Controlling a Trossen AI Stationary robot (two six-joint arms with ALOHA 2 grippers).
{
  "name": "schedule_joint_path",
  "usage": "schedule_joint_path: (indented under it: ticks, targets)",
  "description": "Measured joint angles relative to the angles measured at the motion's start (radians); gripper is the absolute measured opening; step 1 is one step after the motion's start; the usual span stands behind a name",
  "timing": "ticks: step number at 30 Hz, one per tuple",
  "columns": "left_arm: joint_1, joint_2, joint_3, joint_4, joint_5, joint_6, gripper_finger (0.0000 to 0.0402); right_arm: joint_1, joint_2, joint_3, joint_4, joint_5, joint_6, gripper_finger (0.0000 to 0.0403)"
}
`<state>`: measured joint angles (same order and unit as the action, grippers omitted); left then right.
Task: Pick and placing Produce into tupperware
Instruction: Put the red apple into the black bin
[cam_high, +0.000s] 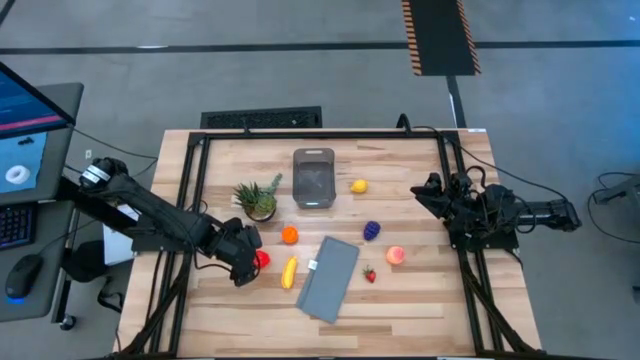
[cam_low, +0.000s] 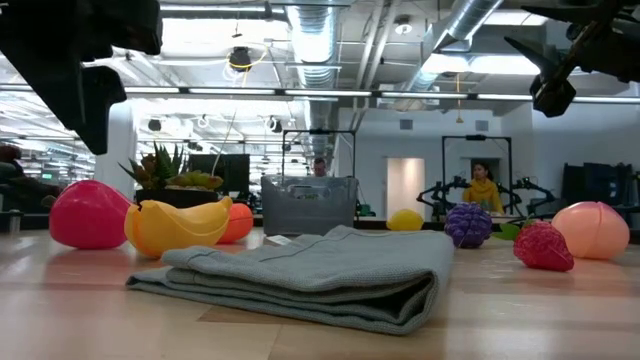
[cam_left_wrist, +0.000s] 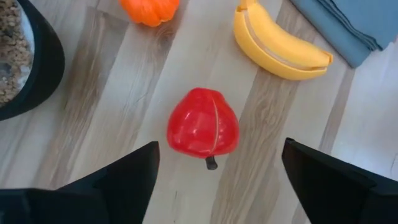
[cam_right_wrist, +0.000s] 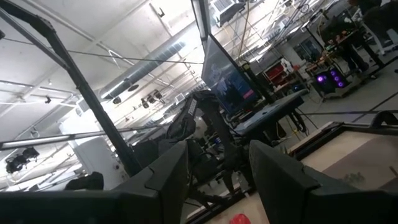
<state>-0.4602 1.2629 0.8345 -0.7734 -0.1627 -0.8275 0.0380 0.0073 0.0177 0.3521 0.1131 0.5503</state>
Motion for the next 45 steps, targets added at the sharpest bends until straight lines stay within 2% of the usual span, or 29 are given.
schedule_joint_path:
  ticks: [4, 7, 16, 21, 26, 35, 45]
  targets:
    - [0.012, 0.000, 0.000, 0.002, 0.000, 0.013, 0.0364, 0.000, 0.000, 0.000, 0.000, 0.000, 0.000, 0.0196]
    - [0.017, 0.000, 0.000, 0.003, -0.001, 0.028, 0.0373, 0.000, 0.000, 0.000, 0.000, 0.000, 0.000, 0.0196]
    - [0.052, 0.000, -0.017, 0.009, 0.001, 0.089, 0.0374, 0.000, 0.000, 0.000, 0.000, 0.000, 0.000, 0.0196]
    - [0.069, 0.018, -0.039, 0.015, 0.062, 0.139, 0.0374, 0.000, 0.000, 0.000, -0.004, 0.000, 0.000, 0.0196]
    - [0.078, 0.051, -0.040, 0.054, 0.064, 0.184, 0.0374, 0.001, 0.000, 0.000, -0.013, 0.000, 0.003, 0.0196]
    - [0.082, 0.185, -0.041, 0.140, 0.111, 0.226, 0.0374, 0.000, 0.011, 0.000, -0.033, 0.000, 0.026, 0.0196]
    - [0.084, 0.194, -0.041, 0.146, 0.094, 0.231, 0.0374, 0.000, 0.012, 0.000, -0.030, 0.000, 0.029, 0.0196]
